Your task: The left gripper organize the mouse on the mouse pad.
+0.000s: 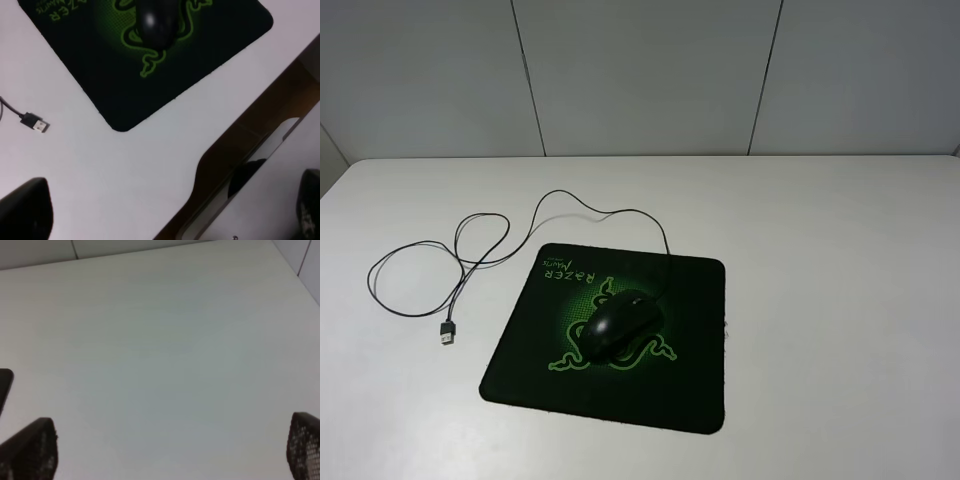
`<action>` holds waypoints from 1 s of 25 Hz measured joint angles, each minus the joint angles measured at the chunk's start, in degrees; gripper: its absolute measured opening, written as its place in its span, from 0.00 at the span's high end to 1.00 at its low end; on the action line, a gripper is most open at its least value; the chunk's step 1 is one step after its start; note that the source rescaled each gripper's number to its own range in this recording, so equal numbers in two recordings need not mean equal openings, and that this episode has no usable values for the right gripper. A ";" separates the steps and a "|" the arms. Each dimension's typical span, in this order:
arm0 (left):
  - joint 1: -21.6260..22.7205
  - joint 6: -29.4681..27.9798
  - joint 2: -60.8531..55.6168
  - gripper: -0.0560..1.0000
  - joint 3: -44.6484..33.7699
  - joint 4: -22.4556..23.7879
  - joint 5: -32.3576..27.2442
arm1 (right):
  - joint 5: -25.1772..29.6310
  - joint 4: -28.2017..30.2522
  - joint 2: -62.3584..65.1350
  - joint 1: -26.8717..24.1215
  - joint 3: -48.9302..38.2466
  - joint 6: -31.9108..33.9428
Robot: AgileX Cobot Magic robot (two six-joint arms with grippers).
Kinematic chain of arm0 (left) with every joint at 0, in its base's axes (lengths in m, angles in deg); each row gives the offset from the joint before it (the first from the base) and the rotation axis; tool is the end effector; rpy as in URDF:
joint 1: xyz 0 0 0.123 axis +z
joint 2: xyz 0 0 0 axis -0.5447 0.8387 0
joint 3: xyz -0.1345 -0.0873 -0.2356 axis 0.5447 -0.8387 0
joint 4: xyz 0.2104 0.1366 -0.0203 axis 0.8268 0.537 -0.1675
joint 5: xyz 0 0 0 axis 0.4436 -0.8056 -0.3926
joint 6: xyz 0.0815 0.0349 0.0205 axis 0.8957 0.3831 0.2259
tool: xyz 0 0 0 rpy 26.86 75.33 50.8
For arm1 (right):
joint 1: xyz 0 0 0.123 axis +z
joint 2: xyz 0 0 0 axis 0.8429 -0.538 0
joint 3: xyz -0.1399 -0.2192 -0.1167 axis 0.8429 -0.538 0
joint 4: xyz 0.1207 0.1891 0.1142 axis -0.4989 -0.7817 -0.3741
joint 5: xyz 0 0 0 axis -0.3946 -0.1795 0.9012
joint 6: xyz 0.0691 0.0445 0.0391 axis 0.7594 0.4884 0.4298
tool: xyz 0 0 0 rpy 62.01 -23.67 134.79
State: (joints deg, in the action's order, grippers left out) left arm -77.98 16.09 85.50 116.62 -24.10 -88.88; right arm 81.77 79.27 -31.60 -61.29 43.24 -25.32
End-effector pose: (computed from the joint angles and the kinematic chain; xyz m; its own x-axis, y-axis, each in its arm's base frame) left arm 0.0309 -0.0322 0.3149 -0.4944 0.4644 -0.7348 0.7017 0.7122 -0.0221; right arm -0.0040 -0.0037 0.2781 -0.4195 0.0831 -0.9039 0.1294 0.9911 0.0311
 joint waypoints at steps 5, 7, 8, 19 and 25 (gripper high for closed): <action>0.75 0.00 -9.08 0.06 -3.42 2.21 -0.60 | 0.00 0.00 0.00 0.00 0.00 0.00; 3.06 0.00 -11.31 0.06 -4.75 2.88 -0.27 | 0.00 0.00 0.00 0.00 0.00 0.00; 4.78 0.00 -12.06 0.06 -5.43 3.02 0.24 | 0.00 0.00 0.00 0.00 0.00 0.00; 27.99 0.93 -21.50 0.06 -10.26 2.18 3.11 | 0.00 0.00 0.00 0.00 0.00 0.00; 38.41 0.93 -22.31 0.06 -10.26 2.01 3.26 | 0.00 0.00 0.00 0.00 0.00 0.00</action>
State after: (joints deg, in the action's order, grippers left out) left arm -39.57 17.02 63.19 106.36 -22.09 -85.63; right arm 81.77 79.27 -31.60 -61.29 43.24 -25.32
